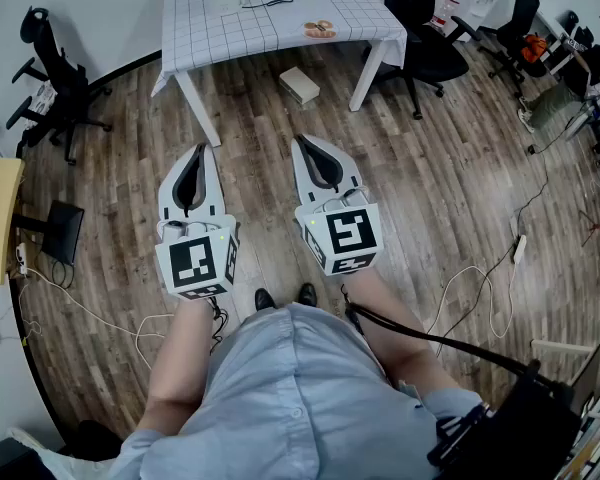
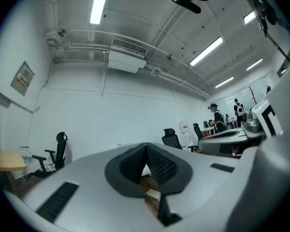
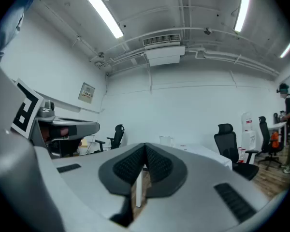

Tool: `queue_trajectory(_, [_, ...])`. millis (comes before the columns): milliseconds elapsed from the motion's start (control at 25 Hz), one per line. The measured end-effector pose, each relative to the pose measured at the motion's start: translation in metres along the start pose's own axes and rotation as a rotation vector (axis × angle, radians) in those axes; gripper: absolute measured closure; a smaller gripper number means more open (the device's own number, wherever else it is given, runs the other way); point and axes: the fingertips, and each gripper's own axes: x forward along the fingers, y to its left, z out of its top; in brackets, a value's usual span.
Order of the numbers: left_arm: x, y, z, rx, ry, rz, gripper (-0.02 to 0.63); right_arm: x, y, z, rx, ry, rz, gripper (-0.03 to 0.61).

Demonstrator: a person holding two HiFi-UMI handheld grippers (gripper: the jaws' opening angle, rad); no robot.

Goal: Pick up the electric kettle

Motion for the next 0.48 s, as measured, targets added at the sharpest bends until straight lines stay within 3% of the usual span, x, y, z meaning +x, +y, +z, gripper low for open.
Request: queue_trajectory(480, [0.016,-0.014,-0.003,0.017,-0.007,0.012,0.614,0.004,-0.018,-0.005,-0.007,-0.007,0.021,0.577])
